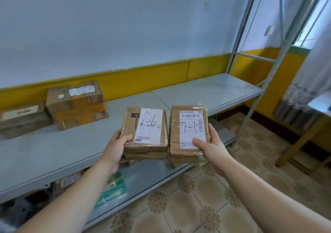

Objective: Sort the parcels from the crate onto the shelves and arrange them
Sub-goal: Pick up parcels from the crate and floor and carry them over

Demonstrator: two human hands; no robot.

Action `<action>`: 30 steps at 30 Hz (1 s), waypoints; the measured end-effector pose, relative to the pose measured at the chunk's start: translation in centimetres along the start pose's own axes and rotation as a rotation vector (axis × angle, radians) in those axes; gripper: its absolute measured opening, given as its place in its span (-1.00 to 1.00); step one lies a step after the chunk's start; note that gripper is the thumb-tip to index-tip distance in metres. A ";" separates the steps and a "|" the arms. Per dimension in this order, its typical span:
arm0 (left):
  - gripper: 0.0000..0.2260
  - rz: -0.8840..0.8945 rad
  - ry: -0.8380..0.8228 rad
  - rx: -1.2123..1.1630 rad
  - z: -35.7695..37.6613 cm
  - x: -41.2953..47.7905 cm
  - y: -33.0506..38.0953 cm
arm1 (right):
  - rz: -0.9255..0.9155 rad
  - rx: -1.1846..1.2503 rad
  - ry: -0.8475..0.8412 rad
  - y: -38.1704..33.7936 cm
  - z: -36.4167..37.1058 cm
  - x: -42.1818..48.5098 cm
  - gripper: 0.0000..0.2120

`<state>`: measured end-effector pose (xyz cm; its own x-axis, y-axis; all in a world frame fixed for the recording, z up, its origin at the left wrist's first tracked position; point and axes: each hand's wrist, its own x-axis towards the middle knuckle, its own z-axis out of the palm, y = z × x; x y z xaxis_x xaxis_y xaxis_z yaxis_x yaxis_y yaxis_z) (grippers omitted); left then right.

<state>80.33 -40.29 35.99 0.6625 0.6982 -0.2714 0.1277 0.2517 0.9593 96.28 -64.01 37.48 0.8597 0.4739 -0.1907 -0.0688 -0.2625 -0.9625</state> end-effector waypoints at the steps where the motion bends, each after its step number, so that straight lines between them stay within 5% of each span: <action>1: -0.78 -0.006 0.004 0.003 0.3 0.7 -0.1 | -0.002 -0.003 -0.010 -0.1 -0.2 0.8 -0.19; 20: -0.72 -0.049 0.470 -0.184 5.8 -1.5 -3.5 | 0.042 -0.134 -0.498 0.6 -2.0 13.7 -0.17; 30: -0.75 0.001 0.417 -0.190 8.2 1.5 -2.3 | 0.038 -0.098 -0.447 0.4 -3.4 15.8 -0.18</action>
<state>87.07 -45.37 34.01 0.3041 0.8987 -0.3160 -0.0361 0.3424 0.9389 111.51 -59.47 34.71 0.5532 0.7728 -0.3111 -0.0293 -0.3552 -0.9343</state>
